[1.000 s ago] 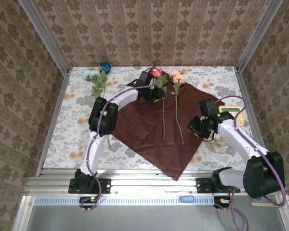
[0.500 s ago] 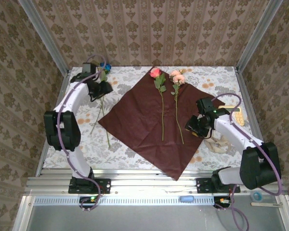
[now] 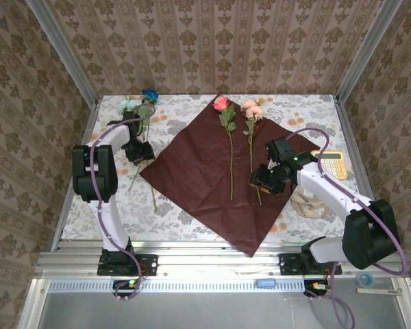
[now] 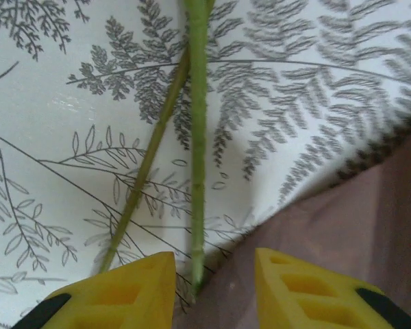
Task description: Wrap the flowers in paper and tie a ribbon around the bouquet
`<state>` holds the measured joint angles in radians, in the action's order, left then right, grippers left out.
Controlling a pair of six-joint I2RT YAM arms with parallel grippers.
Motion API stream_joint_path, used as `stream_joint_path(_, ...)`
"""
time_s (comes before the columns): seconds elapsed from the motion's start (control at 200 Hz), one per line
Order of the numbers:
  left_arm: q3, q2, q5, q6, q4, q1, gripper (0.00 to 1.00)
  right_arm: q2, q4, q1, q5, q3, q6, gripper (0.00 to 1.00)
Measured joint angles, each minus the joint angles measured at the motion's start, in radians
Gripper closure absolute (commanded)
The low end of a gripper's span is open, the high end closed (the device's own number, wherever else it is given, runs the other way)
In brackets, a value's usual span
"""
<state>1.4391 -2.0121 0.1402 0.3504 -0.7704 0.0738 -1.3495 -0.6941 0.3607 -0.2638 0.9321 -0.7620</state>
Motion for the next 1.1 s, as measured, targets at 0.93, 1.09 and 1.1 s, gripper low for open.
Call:
stream_joint_path(0.93, -0.027, 0.326, -0.209, -0.082, -0.054, 0.031, 1.00, -0.270, -0.014, -0.119, 0.175, -0.040, -0.001, 0.72)
stream_joint_path(1.09, -0.014, 0.437, -0.151, -0.058, -0.065, 0.083, 1.00, -0.275, -0.014, -0.119, 0.179, -0.042, -0.004, 0.72)
stream_joint_path(1.1, -0.013, 0.440, -0.142, -0.053, -0.064, 0.093, 1.00, -0.275, -0.014, -0.119, 0.179, -0.042, -0.004, 0.72)
